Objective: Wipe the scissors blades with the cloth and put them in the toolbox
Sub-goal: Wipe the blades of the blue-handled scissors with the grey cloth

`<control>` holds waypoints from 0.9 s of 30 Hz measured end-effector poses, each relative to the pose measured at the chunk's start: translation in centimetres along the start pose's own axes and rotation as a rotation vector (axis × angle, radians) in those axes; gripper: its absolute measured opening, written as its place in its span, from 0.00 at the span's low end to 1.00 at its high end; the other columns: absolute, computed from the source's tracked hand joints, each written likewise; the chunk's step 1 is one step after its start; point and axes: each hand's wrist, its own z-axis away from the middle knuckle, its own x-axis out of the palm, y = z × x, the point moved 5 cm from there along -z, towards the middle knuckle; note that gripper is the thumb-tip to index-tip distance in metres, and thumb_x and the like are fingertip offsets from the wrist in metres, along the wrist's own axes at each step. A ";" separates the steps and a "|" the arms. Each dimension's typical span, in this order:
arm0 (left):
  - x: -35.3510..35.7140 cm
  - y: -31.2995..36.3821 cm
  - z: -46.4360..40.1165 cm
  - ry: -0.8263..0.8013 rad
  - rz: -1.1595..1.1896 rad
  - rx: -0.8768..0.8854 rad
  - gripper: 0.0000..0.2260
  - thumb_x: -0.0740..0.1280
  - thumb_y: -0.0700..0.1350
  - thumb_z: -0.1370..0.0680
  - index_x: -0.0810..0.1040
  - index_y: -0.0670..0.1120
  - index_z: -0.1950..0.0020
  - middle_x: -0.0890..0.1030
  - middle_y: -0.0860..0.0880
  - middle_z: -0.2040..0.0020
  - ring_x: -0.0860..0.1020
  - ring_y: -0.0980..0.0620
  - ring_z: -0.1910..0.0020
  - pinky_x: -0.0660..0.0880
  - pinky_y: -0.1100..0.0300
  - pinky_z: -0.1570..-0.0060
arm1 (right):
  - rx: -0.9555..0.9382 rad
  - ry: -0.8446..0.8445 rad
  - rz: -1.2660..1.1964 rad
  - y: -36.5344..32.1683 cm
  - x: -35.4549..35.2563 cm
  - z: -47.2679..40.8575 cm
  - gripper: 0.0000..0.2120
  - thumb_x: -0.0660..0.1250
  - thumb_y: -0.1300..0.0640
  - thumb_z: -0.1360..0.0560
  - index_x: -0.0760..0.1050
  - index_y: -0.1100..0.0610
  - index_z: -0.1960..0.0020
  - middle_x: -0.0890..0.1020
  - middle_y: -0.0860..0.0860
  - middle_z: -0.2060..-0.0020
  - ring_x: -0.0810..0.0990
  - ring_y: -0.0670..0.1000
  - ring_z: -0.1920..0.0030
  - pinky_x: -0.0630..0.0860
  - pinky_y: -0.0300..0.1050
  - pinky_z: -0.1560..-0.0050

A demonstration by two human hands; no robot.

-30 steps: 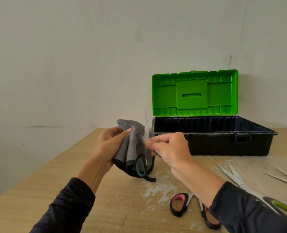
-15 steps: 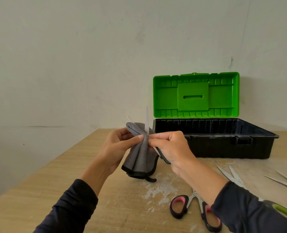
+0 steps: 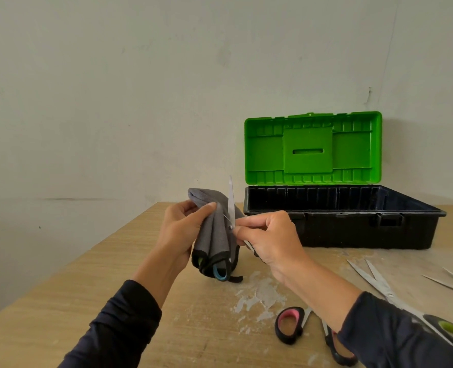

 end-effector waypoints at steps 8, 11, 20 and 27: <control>1.1 -0.1 0.1 -0.013 -0.021 0.021 0.11 0.70 0.43 0.27 0.79 0.39 0.47 0.83 0.42 0.52 0.81 0.47 0.51 0.78 0.59 0.56 | 0.030 -0.021 -0.072 -0.2 -0.5 -0.4 0.06 0.72 0.66 0.30 0.84 0.57 0.57 0.86 0.53 0.62 0.84 0.44 0.64 0.79 0.33 0.60; -1.0 0.2 -0.4 0.082 0.058 -0.028 0.10 0.68 0.44 0.25 0.78 0.39 0.48 0.81 0.43 0.55 0.80 0.49 0.57 0.76 0.61 0.64 | 0.050 -0.053 -0.020 0.0 -0.1 0.1 0.05 0.73 0.65 0.31 0.84 0.59 0.56 0.84 0.53 0.66 0.83 0.44 0.68 0.76 0.30 0.65; 1.3 -0.6 0.2 -0.118 0.075 -0.056 0.11 0.67 0.41 0.25 0.78 0.36 0.46 0.81 0.38 0.49 0.80 0.44 0.50 0.78 0.57 0.53 | 0.053 -0.034 -0.078 -0.3 -0.7 -0.4 0.05 0.73 0.66 0.31 0.83 0.57 0.57 0.84 0.53 0.64 0.84 0.47 0.66 0.78 0.35 0.63; -1.5 0.3 -0.6 0.039 0.202 -0.059 0.07 0.65 0.41 0.23 0.78 0.39 0.50 0.80 0.45 0.60 0.80 0.54 0.66 0.77 0.63 0.69 | 0.006 -0.088 0.046 -0.4 0.0 0.2 0.05 0.73 0.65 0.31 0.84 0.58 0.56 0.84 0.54 0.66 0.83 0.47 0.69 0.78 0.39 0.58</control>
